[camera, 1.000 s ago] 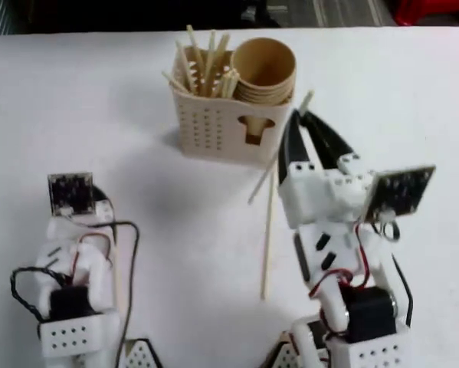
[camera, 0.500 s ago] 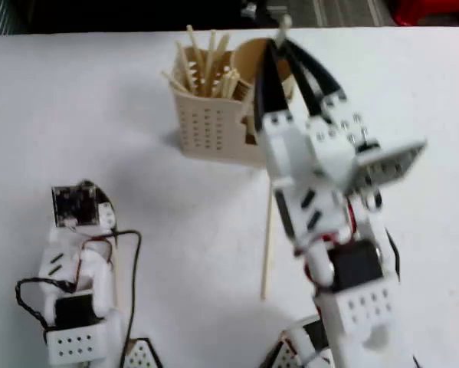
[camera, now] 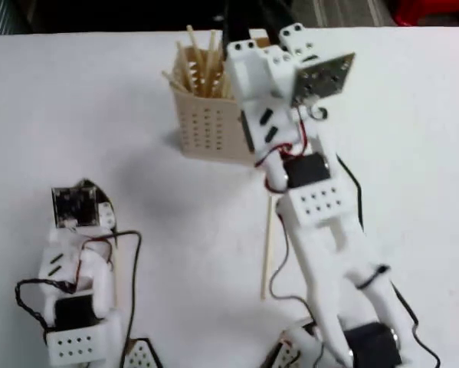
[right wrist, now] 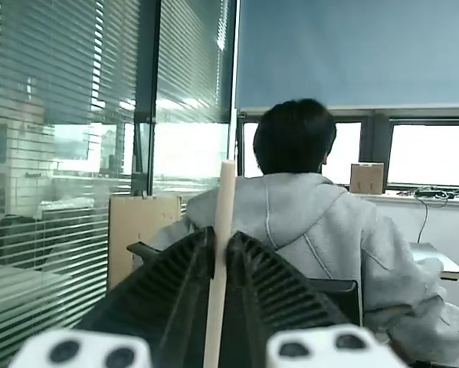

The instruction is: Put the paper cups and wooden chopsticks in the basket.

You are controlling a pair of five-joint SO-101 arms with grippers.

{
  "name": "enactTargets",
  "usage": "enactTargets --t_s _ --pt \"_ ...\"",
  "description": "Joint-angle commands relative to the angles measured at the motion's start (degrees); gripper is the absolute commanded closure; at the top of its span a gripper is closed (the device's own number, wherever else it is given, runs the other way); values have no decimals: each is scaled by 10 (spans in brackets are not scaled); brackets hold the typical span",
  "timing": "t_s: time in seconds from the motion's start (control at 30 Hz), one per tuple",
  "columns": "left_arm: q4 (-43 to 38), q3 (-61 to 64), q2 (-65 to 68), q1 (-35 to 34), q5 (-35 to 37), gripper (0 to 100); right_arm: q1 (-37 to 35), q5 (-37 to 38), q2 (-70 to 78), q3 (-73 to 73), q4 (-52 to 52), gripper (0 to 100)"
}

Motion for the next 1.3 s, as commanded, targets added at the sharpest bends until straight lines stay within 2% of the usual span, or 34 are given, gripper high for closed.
enactTargets --t_s 0.0,0.13,0.23,0.37,0.47,0.57,0.83,0.93,1.03,1.27 --pt "-10 -3 -9 -4 -4 976 -12 7 30 -29 -31 981" --pt "-10 -3 -9 -4 -4 976 -29 7 58 -25 -28 981" --pt "-10 -3 -9 -4 -4 976 -51 7 58 -25 22 969" --pt "-10 -3 -9 -4 -4 976 -72 7 34 -26 102 862" --pt "-10 -2 -9 -4 -4 976 -71 7 -11 -26 171 837" --pt "-10 -2 -9 -5 -4 976 -68 7 -72 -25 277 837" --pt "-10 -2 -9 -5 -4 976 -58 7 -219 -23 656 837" --pt "-10 -2 -9 -5 -4 976 -59 6 -242 4 747 837" --pt "-10 -1 -9 -5 -4 976 -45 7 -248 59 795 837" --pt "-10 1 -9 -5 -4 976 12 7 -247 208 800 837"
